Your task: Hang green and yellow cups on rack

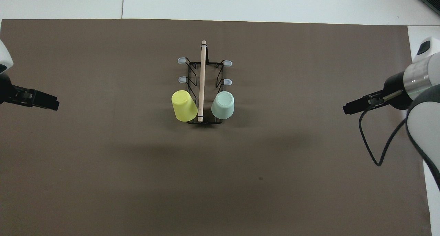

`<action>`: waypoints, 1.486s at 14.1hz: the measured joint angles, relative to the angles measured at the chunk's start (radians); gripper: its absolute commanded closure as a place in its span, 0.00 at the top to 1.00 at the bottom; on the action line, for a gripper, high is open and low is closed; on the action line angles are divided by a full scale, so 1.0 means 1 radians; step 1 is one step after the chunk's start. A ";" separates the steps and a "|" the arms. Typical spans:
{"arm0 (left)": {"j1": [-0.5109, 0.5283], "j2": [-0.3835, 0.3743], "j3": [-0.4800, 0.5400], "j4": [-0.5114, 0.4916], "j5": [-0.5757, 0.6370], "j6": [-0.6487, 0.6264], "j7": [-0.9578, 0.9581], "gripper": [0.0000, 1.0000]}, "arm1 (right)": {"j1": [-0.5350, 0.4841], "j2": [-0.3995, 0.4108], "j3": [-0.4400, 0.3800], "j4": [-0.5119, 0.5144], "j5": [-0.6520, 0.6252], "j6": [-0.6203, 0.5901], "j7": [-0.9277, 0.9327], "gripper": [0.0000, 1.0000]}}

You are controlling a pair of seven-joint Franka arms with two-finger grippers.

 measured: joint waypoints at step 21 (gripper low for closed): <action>-0.028 -0.013 0.057 0.006 0.002 0.006 0.001 1.00 | -0.108 0.023 0.140 0.052 -0.031 -0.010 0.212 1.00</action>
